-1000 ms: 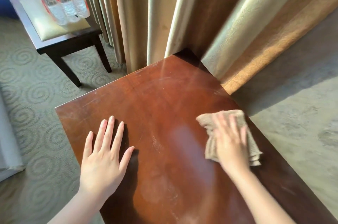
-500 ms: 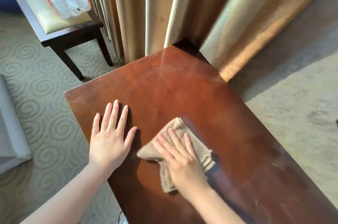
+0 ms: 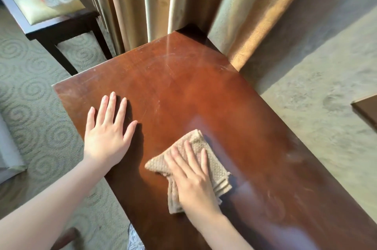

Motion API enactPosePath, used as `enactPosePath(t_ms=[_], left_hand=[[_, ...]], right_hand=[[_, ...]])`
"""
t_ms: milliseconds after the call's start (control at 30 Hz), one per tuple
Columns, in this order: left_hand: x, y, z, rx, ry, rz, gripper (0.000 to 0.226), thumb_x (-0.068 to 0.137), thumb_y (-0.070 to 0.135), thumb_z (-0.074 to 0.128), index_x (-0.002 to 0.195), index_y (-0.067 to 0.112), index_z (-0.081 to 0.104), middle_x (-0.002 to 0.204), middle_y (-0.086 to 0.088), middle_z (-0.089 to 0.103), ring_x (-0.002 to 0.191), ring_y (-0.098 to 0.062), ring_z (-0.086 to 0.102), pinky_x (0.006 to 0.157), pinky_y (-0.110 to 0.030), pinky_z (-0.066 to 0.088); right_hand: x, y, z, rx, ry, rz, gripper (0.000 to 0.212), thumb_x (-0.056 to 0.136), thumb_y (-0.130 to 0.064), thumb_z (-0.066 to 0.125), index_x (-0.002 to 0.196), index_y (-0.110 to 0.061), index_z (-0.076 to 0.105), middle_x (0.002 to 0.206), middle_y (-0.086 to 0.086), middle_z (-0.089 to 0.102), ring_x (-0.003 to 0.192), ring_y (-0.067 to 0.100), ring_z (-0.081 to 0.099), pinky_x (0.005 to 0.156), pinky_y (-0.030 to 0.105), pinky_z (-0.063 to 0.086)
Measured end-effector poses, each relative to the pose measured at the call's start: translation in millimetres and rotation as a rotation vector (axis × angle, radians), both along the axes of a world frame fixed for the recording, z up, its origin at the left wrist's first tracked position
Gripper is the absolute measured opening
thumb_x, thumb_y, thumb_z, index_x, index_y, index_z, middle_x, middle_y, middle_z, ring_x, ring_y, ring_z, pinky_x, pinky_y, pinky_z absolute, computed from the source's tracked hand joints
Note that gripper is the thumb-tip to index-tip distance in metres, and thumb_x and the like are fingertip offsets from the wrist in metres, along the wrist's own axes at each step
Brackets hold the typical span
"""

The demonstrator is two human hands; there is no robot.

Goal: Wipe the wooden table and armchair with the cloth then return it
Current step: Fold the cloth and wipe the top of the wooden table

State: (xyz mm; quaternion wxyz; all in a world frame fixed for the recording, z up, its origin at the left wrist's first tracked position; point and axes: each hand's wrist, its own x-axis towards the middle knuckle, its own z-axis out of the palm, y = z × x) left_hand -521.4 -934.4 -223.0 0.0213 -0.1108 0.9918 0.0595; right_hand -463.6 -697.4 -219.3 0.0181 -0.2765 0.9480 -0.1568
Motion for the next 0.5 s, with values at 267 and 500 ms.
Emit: enactPosePath(t_ms=[267, 500], left_hand=[[0, 6, 4, -0.035, -0.033, -0.002, 0.069, 0.093, 0.056, 0.013, 0.152, 0.019, 0.015, 0.162, -0.008, 0.011, 0.15, -0.023, 0.002, 0.12, -0.047, 0.009], [0, 3, 1, -0.018, -0.018, 0.0, 0.068, 0.094, 0.056, 0.011, 0.152, 0.021, 0.013, 0.162, -0.006, 0.009, 0.15, -0.021, 0.0, 0.12, -0.047, 0.008]], right_hand=[[-104, 144, 7, 0.151, -0.075, -0.345, 0.064, 0.081, -0.017, 0.034, 0.145, -0.023, 0.034, 0.153, 0.004, 0.037, 0.147, 0.026, 0.017, 0.114, 0.06, 0.013], [-242, 47, 2, -0.005, -0.081, -0.893, 0.045, 0.099, -0.017, 0.037, 0.144, -0.024, 0.038, 0.159, 0.001, 0.027, 0.148, 0.025, 0.009, 0.113, 0.064, 0.004]])
